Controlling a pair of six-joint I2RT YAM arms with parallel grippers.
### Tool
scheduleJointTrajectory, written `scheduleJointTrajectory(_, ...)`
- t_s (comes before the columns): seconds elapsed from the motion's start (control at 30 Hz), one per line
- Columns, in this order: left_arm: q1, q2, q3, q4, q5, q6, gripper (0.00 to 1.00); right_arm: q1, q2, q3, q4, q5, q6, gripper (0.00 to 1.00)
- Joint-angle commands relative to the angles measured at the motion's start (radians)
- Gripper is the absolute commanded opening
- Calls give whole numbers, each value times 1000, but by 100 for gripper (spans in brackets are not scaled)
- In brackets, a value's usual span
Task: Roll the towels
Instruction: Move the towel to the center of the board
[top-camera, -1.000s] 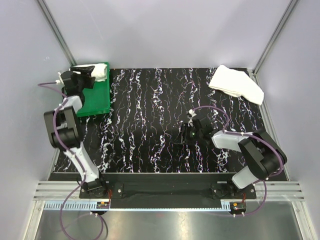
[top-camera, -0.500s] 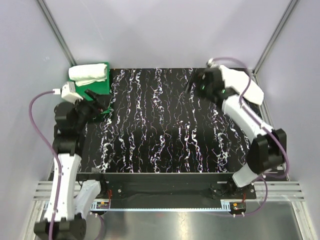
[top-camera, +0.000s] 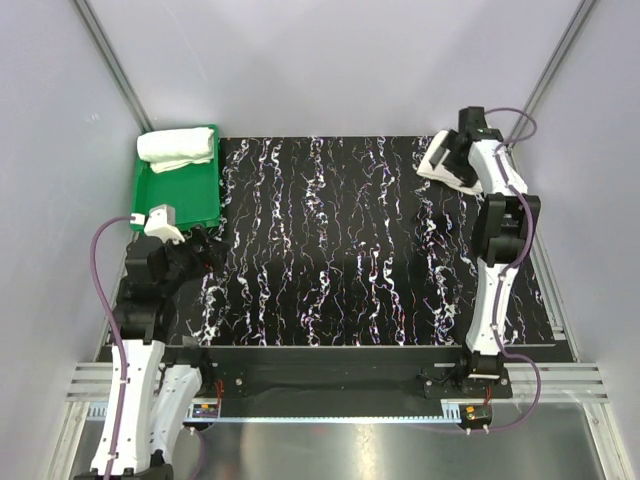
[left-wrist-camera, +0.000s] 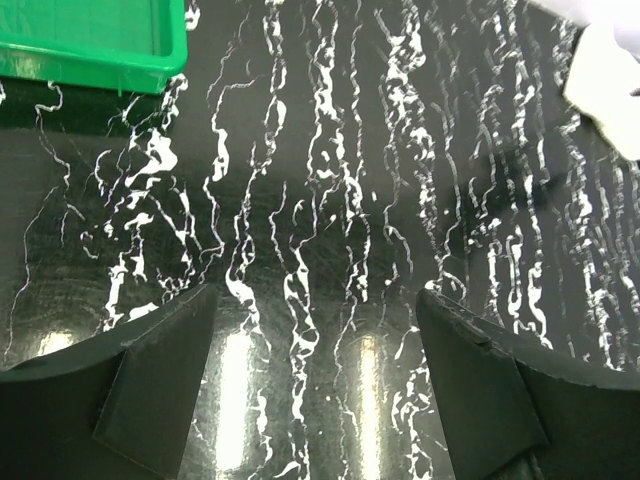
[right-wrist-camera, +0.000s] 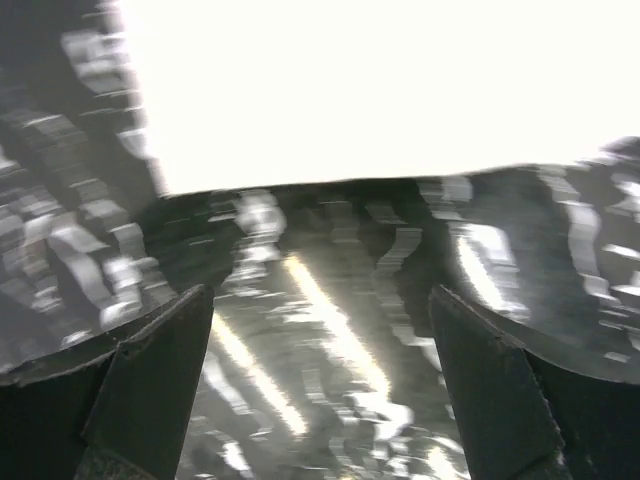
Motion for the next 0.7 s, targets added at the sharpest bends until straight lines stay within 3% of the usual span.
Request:
scheduleJointTrajectory(0.0, -6, 33, 19, 10, -22, 33, 86, -105, -42, 15, -90, 20, 32, 95)
scheduleJointTrajectory(0.13, -4, 50, 11, 19, -10, 28, 86, -240, -147, -260, 81, -97, 87, 94)
scheduleJointTrajectory(0.33, -32, 67, 8, 25, 13, 28, 86, -409, -260, -503, 221, -203, 144, 93)
scheduleJointTrajectory(0.67, -64, 93, 5, 24, 17, 31, 86, -499, -220, -524, 355, -228, 201, 87)
